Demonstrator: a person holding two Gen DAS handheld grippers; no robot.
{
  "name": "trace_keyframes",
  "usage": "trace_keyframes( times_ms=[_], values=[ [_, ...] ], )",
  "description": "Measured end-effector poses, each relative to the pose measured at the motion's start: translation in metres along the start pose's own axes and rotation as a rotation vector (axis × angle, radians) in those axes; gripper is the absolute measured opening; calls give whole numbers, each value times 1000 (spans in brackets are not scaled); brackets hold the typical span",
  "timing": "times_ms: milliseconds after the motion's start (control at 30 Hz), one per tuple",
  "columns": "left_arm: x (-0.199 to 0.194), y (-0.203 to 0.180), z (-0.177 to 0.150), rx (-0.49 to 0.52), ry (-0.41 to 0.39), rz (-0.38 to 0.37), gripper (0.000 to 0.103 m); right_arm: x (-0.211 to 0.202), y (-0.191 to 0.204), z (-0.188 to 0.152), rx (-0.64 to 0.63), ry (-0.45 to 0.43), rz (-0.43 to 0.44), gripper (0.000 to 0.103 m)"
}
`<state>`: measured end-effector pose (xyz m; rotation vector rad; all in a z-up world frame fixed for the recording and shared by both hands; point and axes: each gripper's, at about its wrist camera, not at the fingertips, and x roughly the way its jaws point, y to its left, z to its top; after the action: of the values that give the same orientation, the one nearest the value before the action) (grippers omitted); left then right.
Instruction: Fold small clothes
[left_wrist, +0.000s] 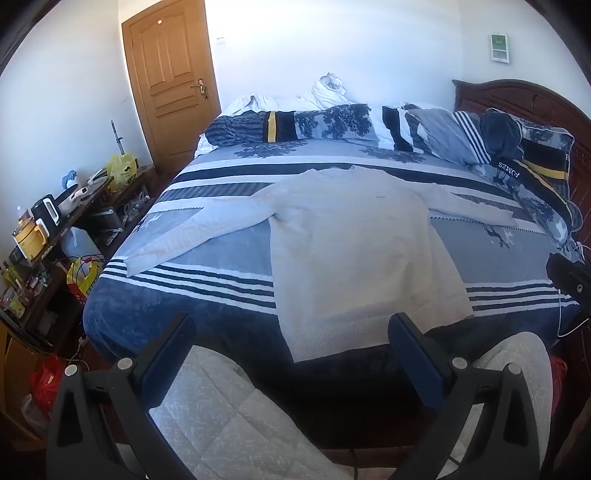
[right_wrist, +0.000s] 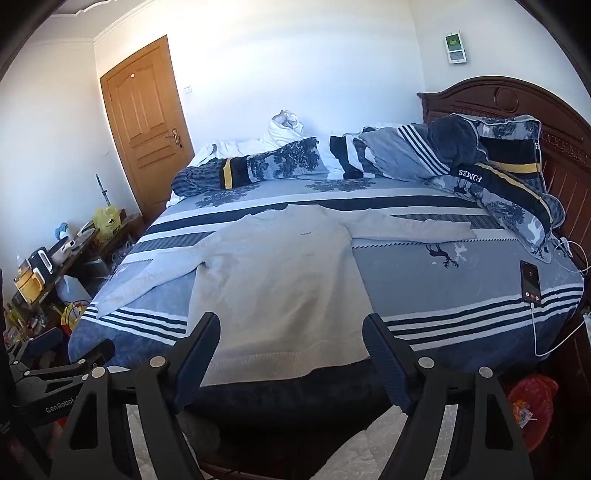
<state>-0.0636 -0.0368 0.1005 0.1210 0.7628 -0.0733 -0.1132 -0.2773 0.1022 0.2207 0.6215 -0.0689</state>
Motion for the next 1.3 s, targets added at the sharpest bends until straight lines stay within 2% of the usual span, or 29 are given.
trace_keyframes(
  times_ms=[1300],
  values=[
    [0,-2,-8,1,10,12,103,4,-2,-2,9,-2,3,82]
  ],
)
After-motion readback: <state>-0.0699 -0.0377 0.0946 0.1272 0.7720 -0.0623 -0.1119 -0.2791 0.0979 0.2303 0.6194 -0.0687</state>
